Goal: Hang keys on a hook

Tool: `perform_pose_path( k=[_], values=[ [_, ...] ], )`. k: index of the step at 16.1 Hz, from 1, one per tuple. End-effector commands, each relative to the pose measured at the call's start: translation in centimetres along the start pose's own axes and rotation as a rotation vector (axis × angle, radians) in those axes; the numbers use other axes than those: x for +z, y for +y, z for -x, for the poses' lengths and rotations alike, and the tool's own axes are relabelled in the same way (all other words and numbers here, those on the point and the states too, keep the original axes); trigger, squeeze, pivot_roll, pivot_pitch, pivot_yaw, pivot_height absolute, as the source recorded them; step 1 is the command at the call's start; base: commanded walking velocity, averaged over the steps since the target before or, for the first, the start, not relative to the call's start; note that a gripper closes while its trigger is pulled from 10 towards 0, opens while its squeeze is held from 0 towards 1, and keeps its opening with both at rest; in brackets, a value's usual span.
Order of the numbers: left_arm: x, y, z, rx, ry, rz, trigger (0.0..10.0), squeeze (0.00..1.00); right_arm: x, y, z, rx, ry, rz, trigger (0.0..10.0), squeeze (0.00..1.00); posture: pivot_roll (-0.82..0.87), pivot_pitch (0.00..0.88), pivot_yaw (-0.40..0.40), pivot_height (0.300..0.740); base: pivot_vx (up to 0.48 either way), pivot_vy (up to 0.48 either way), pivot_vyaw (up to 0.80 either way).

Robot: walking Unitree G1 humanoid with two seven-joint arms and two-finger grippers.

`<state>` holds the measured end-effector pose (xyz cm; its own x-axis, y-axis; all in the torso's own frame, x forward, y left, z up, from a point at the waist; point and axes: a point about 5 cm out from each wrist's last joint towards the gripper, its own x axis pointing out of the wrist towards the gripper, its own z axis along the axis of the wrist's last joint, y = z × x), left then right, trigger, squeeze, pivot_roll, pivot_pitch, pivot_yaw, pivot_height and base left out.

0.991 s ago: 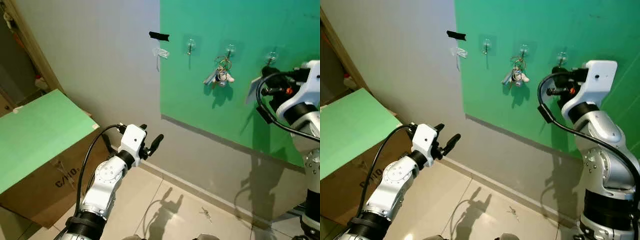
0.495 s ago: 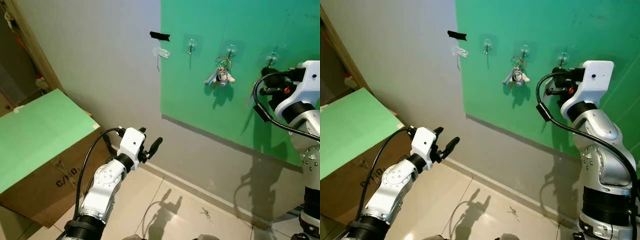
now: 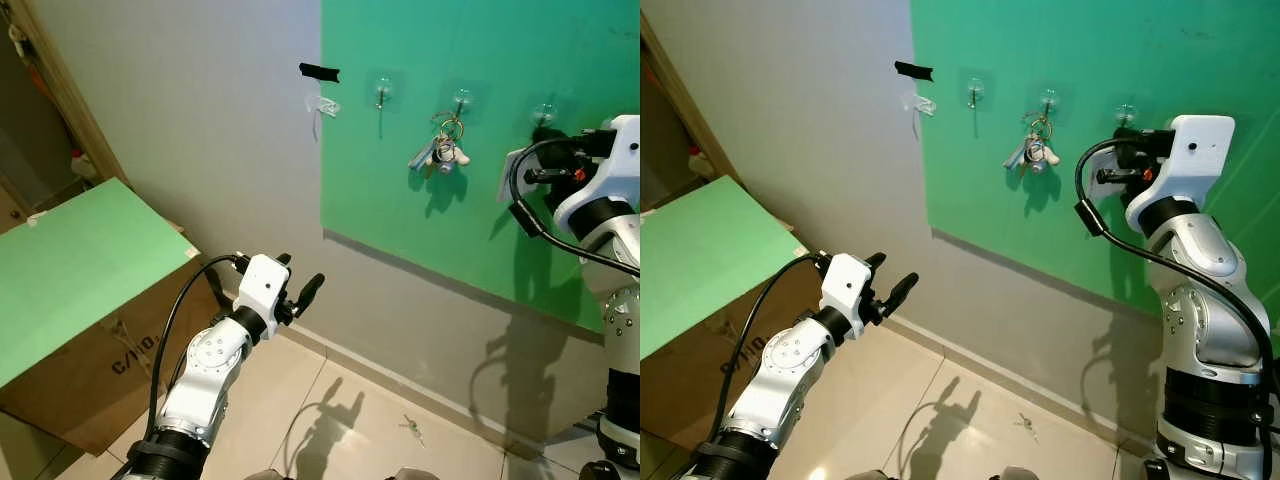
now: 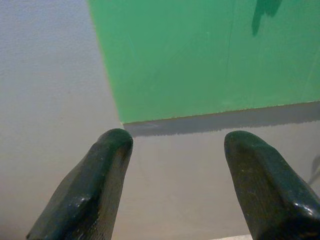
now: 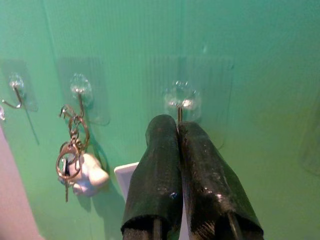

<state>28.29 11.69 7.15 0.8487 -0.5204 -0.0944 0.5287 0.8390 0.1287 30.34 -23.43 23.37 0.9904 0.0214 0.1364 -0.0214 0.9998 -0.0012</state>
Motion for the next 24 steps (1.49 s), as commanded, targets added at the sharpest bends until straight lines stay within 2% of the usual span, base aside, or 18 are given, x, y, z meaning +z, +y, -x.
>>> perform_pose_path(
  k=[1,2,9,13,16,17,18,19,21,22,24],
  values=[
    [0.3,0.1,0.1,-0.007,-0.009,-0.025,10.0,0.00,0.6,-0.2,-0.2,-0.012,-0.029,0.001,10.0,0.00,-0.15,0.000,0.063,0.722,0.000,0.000,0.00],
    [0.3,0.0,0.1,-0.007,-0.010,-0.025,10.0,0.00,0.6,-0.1,-0.3,-0.012,-0.028,0.000,10.0,0.00,-0.15,0.000,0.063,0.722,0.000,0.000,0.00],
    [0.3,-0.2,0.2,-0.008,-0.003,-0.019,10.0,0.00,-0.8,0.3,-0.5,-0.004,0.056,-0.167,10.0,0.00,-0.14,0.000,0.057,0.722,0.000,0.000,0.00],
    [0.2,-0.3,0.5,-0.001,0.001,-0.011,10.0,0.00,-1.2,0.0,-0.6,-0.014,0.098,-0.354,10.0,0.00,-0.14,0.000,0.052,0.722,0.000,0.000,0.00],
    [0.2,-0.3,0.6,0.000,0.007,-0.013,10.0,0.00,-1.3,-0.2,-0.7,-0.028,0.106,-0.422,10.0,0.00,-0.13,0.000,0.052,0.722,0.000,0.000,0.00],
    [0.2,-0.3,0.7,0.000,0.008,-0.013,10.0,0.00,-1.3,-0.3,-0.7,-0.041,0.097,-0.408,10.0,0.00,-0.13,0.000,0.052,0.722,0.000,0.000,0.00],
    [0.2,-0.3,0.7,-0.002,0.009,-0.014,10.0,0.00,-1.1,-0.4,-0.6,-0.069,0.079,-0.238,10.0,0.00,-0.13,0.000,0.054,0.722,0.000,0.000,0.00],
    [0.2,-0.3,0.7,-0.003,0.010,-0.015,10.0,0.00,-1.0,-0.4,-0.6,-0.085,0.062,-0.129,10.0,0.00,-0.13,0.000,0.053,0.722,0.000,0.000,0.00],
    [0.2,-0.4,0.8,-0.007,0.011,-0.018,10.0,0.00,-1.0,-0.2,-0.5,-0.111,0.033,0.013,10.0,0.00,-0.13,0.000,0.052,0.722,0.000,0.000,0.00],
    [0.2,-0.4,0.8,-0.008,0.011,-0.019,10.0,0.00,-1.0,-0.3,-0.5,-0.128,0.018,0.014,10.0,1.00,-0.13,0.000,0.051,0.722,0.000,0.000,0.00],
    [0.2,-0.4,0.8,-0.010,0.011,-0.020,10.0,0.00,-0.9,-0.5,-0.4,-0.143,0.002,-0.013,10.0,1.00,-0.14,0.000,0.051,0.722,0.000,0.000,0.00]
  ],
)
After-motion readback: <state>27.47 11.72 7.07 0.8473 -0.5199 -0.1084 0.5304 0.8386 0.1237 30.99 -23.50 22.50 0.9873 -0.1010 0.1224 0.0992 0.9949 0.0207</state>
